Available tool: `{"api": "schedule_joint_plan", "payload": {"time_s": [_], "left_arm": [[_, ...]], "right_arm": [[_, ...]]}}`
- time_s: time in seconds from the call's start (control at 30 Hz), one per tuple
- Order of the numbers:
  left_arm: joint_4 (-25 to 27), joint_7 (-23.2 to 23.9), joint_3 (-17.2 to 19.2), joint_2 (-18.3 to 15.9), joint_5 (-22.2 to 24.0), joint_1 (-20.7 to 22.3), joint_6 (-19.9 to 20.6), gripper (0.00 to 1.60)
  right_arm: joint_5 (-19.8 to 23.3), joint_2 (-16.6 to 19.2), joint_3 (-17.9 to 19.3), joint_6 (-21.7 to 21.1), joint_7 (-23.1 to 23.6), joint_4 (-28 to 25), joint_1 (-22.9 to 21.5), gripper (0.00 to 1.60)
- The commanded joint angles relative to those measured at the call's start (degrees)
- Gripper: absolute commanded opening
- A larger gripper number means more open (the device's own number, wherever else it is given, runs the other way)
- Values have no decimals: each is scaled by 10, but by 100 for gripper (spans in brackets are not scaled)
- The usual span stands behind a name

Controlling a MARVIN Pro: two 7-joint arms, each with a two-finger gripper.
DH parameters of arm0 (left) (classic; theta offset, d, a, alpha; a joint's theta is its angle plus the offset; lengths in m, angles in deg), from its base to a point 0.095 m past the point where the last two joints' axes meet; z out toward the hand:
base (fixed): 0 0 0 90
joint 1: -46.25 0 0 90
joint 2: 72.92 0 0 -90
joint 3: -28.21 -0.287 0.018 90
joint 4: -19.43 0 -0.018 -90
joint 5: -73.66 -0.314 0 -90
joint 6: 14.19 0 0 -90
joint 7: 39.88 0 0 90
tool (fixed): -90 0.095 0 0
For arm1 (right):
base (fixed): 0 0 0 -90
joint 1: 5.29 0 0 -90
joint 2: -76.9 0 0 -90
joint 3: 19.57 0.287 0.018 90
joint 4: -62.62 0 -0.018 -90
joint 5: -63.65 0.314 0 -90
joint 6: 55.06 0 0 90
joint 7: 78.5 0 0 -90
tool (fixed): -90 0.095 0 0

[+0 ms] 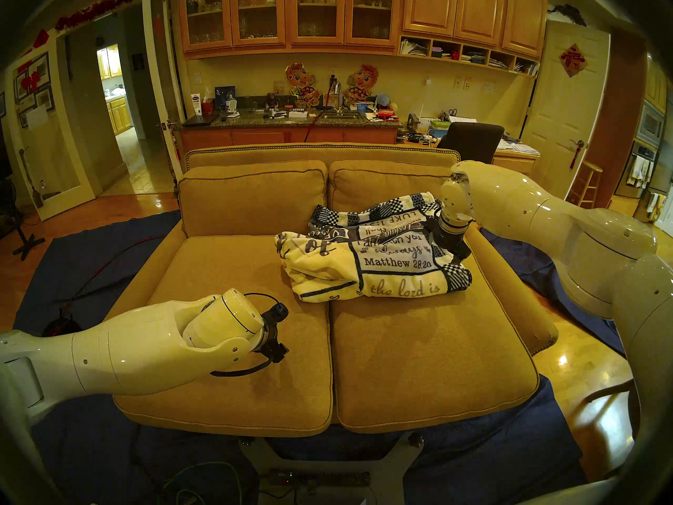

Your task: Fold the blanket in half twice

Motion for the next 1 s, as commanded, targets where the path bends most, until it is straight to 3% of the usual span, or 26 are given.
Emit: {"api": "schedule_joint_plan", "payload": {"time_s": [0.0, 0.07, 0.2, 0.3, 0.43, 0.6, 0.97], "left_arm": [[4, -6, -5, 1, 9, 21, -1, 160], [-4, -17, -23, 0, -2, 25, -1, 160], [-14, -17, -44, 1, -8, 29, -1, 160], [-31, -15, -73, 0, -21, 55, -1, 160], [-44, -8, -82, 6, -24, 77, -1, 160], [-45, 8, -56, 22, 18, 99, -1, 160], [-64, 14, -98, 27, 74, 150, -1, 160]], "right_arm": [[5, 52, 7, 1, -13, -55, -20, 160], [6, 75, 8, 8, -14, -94, -20, 160], [8, 84, 9, 9, -16, -108, -21, 160], [8, 112, 10, 22, -16, -159, -21, 160], [8, 126, 10, 30, -16, -183, -21, 160], [3, 149, 10, 45, -13, -224, -21, 160], [-18, 201, 10, 94, 8, -314, -17, 160]]}}
